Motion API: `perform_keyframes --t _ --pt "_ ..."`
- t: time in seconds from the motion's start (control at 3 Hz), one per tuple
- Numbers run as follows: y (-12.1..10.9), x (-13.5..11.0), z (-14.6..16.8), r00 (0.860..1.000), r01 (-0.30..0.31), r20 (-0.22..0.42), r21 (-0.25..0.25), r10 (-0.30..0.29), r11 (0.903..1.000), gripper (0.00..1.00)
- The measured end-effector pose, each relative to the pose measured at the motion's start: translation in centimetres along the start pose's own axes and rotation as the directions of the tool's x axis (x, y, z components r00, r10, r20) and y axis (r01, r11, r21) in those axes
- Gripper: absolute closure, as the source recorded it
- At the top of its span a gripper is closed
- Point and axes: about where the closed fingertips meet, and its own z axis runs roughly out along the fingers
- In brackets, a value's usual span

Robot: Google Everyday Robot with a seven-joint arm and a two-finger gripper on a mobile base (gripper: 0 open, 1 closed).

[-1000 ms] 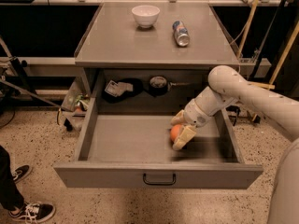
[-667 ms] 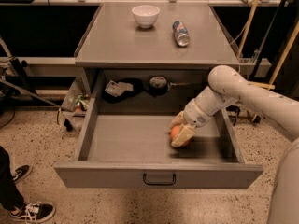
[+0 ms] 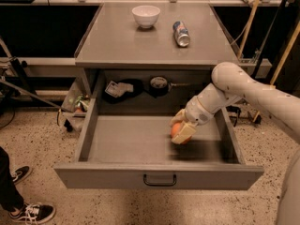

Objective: Pick orange from top drawer and place on counter

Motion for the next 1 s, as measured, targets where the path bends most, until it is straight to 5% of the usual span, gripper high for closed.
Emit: perform_keyframes --t 0.33,0.67,1.0 --pt "1.3 -3.6 -5.7 0.999 0.053 0.008 0.067 -0.054 0.9964 1.00" --pt "1.8 -9.2 -14.3 0.994 0.110 -0.026 0.165 -0.107 0.9803 1.00" --pt "0.7 -13.3 -19.6 0.993 0.104 -0.079 0.192 -0.091 0.9758 1.00"
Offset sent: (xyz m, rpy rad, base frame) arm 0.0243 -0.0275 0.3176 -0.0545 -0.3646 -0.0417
